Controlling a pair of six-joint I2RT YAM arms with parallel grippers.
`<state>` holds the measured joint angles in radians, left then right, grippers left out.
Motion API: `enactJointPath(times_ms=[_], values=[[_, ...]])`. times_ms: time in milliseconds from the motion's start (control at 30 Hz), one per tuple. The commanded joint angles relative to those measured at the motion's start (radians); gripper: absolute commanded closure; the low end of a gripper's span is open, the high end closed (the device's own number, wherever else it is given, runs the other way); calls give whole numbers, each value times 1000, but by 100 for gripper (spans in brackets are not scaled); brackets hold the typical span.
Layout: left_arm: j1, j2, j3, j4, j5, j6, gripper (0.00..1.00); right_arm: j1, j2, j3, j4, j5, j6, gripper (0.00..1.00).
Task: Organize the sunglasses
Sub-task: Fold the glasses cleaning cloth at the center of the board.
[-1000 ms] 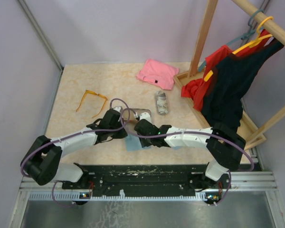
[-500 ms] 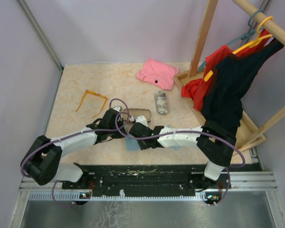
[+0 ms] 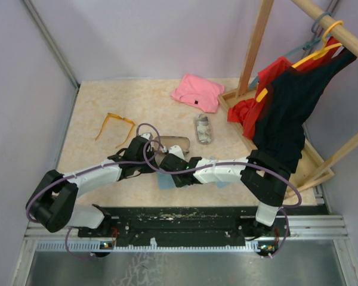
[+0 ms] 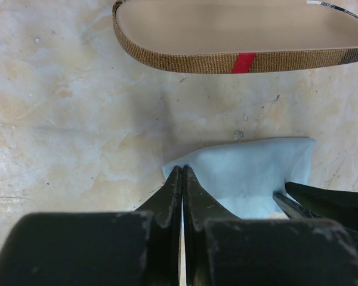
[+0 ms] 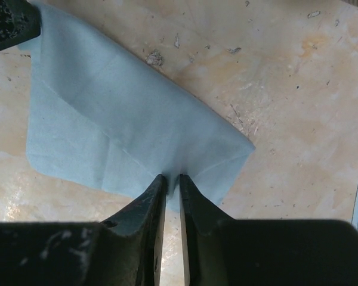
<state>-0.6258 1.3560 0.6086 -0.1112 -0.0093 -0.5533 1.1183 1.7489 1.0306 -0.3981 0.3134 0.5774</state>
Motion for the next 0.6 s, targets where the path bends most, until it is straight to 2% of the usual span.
enactJointPath(times_ms=[0, 200, 467, 567], values=[[0, -10, -4, 28, 17, 6, 99, 9, 24, 39, -28, 7, -6, 87], [0, -9, -3, 28, 22, 9, 99, 10, -11, 39, -11, 19, -8, 100], [0, -13, 2, 24, 30, 13, 99, 9, -44, 47, 8, 17, -20, 100], [0, -12, -1, 25, 31, 15, 99, 10, -46, 45, 8, 18, -20, 93]])
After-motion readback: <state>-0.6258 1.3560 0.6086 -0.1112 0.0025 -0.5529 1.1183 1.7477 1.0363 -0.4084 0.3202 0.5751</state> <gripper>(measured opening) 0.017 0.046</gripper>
